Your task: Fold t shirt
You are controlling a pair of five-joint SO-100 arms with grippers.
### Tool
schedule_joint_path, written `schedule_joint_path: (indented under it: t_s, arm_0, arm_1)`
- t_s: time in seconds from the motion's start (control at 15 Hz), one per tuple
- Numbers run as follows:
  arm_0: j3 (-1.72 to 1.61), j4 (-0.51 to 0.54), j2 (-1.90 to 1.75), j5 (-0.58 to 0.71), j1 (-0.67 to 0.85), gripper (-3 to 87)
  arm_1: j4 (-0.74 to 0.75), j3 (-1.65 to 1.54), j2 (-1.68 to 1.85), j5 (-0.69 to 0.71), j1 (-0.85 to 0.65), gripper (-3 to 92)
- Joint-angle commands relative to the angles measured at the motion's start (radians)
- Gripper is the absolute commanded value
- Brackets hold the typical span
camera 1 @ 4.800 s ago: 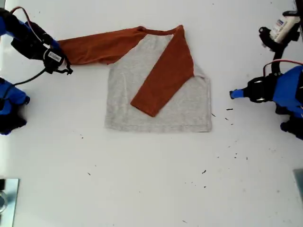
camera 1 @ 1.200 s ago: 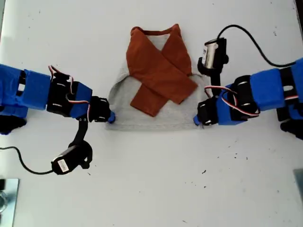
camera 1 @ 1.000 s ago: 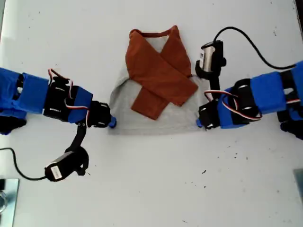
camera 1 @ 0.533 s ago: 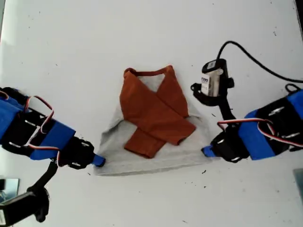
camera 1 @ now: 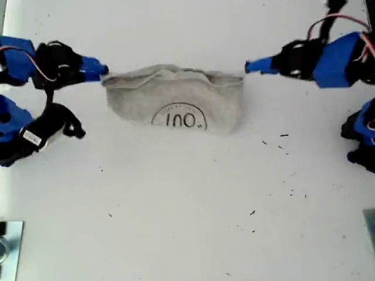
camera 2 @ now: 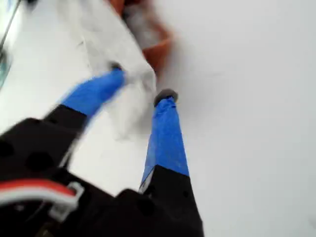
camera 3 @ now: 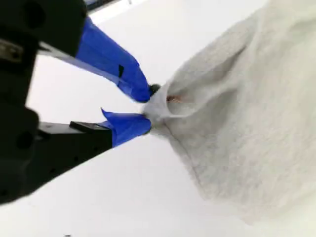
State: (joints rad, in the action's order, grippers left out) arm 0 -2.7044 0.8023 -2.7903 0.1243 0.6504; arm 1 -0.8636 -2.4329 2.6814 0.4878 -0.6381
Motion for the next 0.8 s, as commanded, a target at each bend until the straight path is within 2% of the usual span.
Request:
schedule_joint_path:
  t_s: [0.0, 0.27, 0.47, 0.53, 0.6, 0.73]
  arm_0:
    - [-0.067, 0.077, -0.245, -0.009, -0.008, 26.9]
    - [-0.273, 0.040, -0.459, -0.015, -0.173, 19.3]
    - [-0.499, 0.026, -0.744, -0.071, -0.350, 11.6]
    - [-0.529, 0.077, -0.808, -0.129, -0.416, 10.1]
    - [-0.529, 0.103, -0.808, -0.132, -0.443, 9.8]
    - [-0.532, 0.238, -0.808, -0.130, -0.471, 3.2]
  arm_1:
    - [-0.141, -0.144, 0.296, -0.046, -0.091, 40.0]
    - [-0.387, -0.434, 0.799, -0.120, 0.057, 38.4]
    - [-0.426, -0.526, 0.818, -0.160, 0.187, 38.3]
    - [-0.437, -0.561, 0.818, -0.172, 0.212, 38.3]
    - [-0.440, -0.611, 0.818, -0.198, 0.235, 36.5]
    - [-0.459, -0.680, 0.808, -0.276, 0.255, 32.6]
